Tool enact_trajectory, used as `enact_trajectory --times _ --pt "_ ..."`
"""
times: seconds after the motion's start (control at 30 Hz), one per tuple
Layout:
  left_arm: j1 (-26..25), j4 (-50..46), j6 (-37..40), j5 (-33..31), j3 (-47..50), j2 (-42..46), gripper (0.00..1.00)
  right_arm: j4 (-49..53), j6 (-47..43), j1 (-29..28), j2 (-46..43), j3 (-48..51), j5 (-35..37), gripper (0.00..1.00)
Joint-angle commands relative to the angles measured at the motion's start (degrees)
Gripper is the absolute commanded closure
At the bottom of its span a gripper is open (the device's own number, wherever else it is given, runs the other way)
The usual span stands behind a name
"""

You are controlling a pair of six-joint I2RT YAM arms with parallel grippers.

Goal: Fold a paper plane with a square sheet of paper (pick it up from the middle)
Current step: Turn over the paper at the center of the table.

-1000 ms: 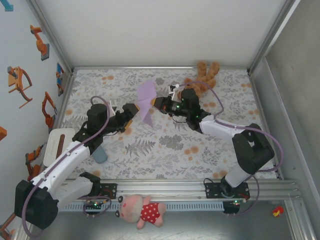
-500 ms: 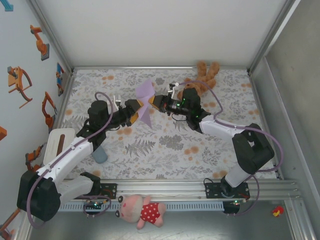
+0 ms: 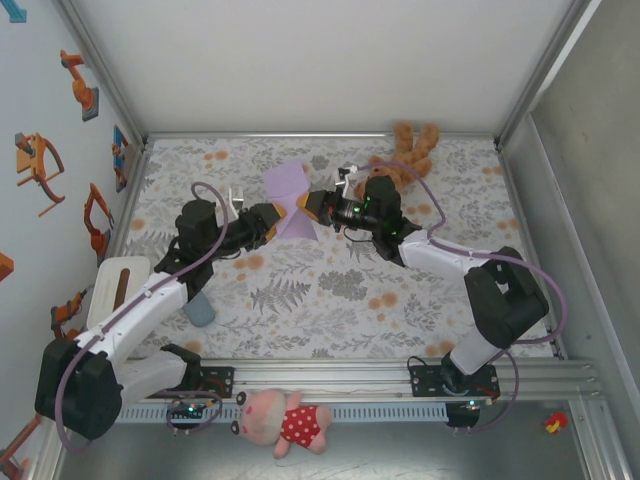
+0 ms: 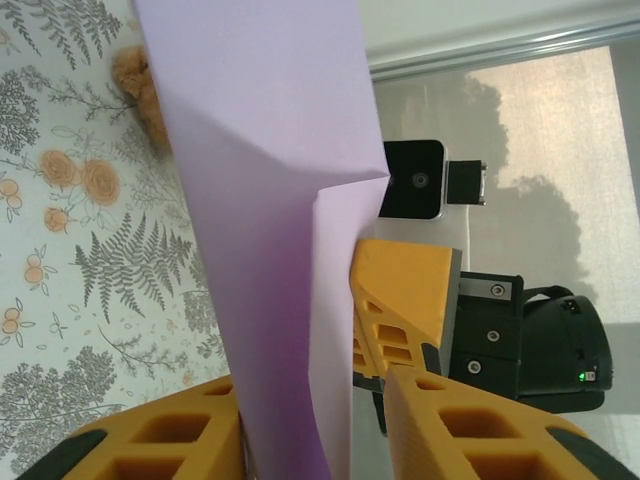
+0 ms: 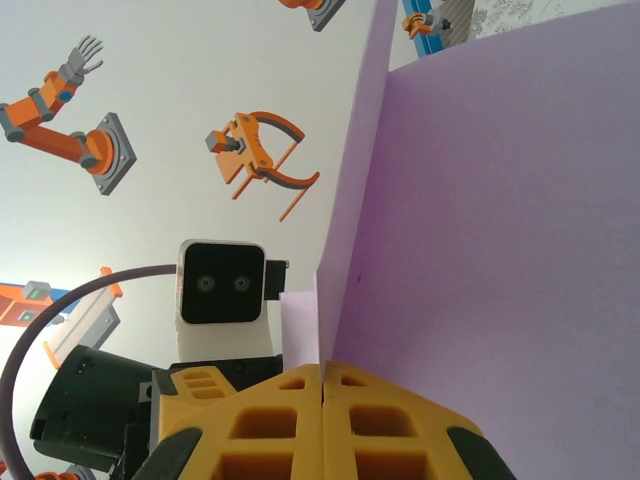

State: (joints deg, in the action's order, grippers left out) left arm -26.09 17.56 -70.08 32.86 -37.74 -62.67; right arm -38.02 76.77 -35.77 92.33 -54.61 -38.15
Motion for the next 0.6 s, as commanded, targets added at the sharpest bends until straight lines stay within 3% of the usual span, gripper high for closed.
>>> enact_trajectory --times 0.0,0.17,0.27,0.4,0.57 --pt "0.5 0.1 1.1 1.1 -1.6 -0.5 0.71 -2.0 0.8 0.5 -1.3 -0.2 -0.7 0.95" --pt "1.1 -2.2 2.5 0.7 -2.0 -1.3 0.81 0.2 -0.3 1.6 -2.3 1.9 0.2 0.86" --pt "1.3 -3.7 3.7 0.5 -2.1 -1.7 0.86 6.6 -3.8 2.3 -4.2 2.5 1.7 0.82" --pt "1.7 -8.2 7.2 -0.7 -3.3 -1.9 0.88 24.7 -14.8 2.8 -8.7 0.6 7.2 0.77" --pt "1.6 -25.4 18.5 -6.5 -9.3 -2.4 0.88 46.2 -26.3 3.8 -14.4 -3.2 19.7 0.73"
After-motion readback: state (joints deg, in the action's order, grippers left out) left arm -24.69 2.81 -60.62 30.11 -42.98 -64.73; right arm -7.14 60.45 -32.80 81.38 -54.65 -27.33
